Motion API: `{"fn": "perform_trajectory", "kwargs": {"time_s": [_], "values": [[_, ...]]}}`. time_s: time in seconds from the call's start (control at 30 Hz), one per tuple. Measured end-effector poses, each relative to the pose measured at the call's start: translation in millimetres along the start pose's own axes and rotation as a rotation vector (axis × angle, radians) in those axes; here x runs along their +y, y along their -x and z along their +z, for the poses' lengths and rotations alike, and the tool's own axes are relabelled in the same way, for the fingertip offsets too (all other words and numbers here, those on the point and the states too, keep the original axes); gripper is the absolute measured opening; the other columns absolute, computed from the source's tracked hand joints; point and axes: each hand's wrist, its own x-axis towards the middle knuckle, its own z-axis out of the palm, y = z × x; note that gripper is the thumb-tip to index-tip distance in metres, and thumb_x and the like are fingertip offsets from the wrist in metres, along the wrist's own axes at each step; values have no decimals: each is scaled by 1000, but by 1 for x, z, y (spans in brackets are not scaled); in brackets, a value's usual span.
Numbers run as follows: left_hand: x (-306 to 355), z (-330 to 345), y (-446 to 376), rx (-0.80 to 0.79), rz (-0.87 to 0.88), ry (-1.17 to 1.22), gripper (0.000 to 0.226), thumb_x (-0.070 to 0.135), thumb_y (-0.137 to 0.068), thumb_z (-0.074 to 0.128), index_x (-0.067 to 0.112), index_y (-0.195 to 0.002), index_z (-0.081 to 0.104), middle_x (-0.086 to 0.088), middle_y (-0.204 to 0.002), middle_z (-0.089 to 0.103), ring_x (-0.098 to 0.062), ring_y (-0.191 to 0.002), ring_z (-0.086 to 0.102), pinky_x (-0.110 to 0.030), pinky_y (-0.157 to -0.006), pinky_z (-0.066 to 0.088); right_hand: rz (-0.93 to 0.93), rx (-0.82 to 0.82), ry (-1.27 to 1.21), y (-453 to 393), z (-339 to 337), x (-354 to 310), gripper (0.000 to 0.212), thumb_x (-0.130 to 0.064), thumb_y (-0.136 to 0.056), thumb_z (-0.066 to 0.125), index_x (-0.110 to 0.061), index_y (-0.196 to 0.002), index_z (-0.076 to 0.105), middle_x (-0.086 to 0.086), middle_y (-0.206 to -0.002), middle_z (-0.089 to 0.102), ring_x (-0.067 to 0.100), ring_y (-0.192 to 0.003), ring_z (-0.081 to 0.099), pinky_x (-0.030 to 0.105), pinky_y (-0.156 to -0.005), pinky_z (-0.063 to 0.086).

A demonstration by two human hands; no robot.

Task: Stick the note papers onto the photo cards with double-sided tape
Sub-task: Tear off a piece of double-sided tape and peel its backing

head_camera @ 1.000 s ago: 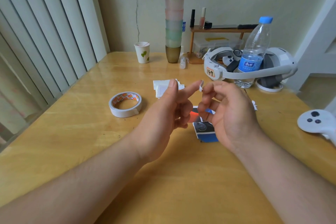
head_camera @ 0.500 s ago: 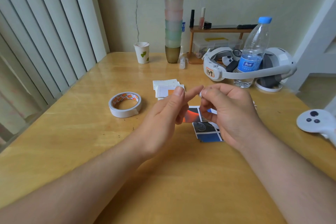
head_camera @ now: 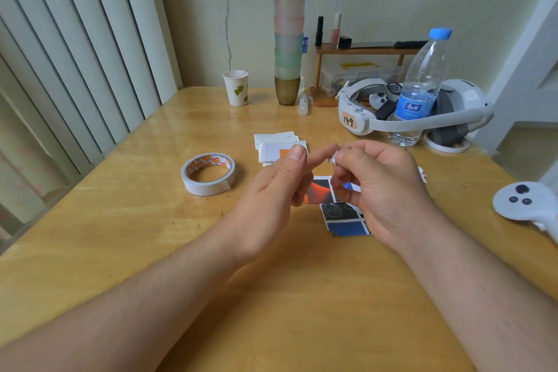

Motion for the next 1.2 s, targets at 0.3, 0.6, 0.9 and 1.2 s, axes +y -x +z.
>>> {"fn": "perform_trajectory", "kwargs": {"time_s": [0.3,0.6,0.9,1.2], "values": [[0,8,-7,-28,-180,398,50,41,-113,29,25,-136,70,2,-74,32,-12,-62,42,-33,-72,34,95,-38,-177,0,2,3,30,-4,-94,61,-18,-68,68,4,-66,51,18,-63,50,31,-61,47],[3,1,-8,-17,-150,472,51,22,-102,32,25,-134,72,1,-72,28,-17,-65,29,-32,-67,29,129,-60,-163,2,2,2,23,-6,-94,62,-13,-72,64,6,-71,53,19,-65,50,28,-53,50],[3,5,-4,-28,-86,288,54,17,-82,41,37,-118,76,-3,-68,32,-15,-69,37,-30,-71,37,58,-1,-77,1,2,0,25,-13,-93,68,-16,-69,71,4,-68,55,18,-61,52,30,-55,50],[3,4,-4,-45,-72,262,58,15,-82,41,38,-125,72,-6,-69,31,-9,-65,47,-32,-74,36,56,19,-71,-1,2,2,21,-6,-94,63,-12,-74,67,5,-67,53,19,-61,51,32,-58,49]]}}
